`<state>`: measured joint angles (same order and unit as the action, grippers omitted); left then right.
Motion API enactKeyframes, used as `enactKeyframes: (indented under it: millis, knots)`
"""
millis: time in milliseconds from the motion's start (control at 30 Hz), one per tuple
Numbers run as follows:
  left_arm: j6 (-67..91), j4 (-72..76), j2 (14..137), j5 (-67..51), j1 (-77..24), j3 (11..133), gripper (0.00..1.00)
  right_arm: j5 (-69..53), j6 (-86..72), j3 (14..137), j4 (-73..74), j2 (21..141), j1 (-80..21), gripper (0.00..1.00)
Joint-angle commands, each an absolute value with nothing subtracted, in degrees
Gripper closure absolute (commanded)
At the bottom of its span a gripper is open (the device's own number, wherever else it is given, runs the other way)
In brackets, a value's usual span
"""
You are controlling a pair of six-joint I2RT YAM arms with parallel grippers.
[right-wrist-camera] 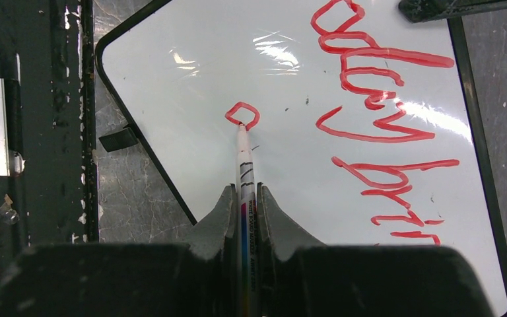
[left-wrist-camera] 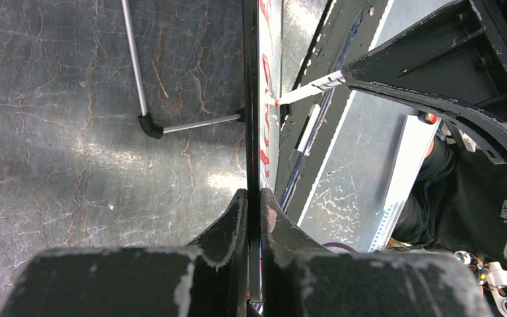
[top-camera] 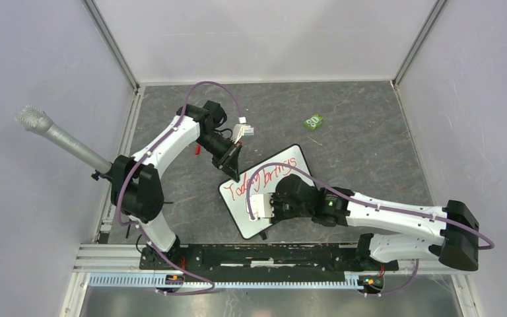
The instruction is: Write a sentence on the whiteboard
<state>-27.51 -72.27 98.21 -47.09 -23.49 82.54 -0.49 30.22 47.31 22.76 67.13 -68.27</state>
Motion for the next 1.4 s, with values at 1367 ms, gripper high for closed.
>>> enactKeyframes:
  millis: [1367]
  knots:
    - [-27.34, -71.02, 97.58, -47.15, -23.75, 82.0, 0.98, -1.86, 30.39, 48.43, 21.9, 71.24, -70.22, 1.0]
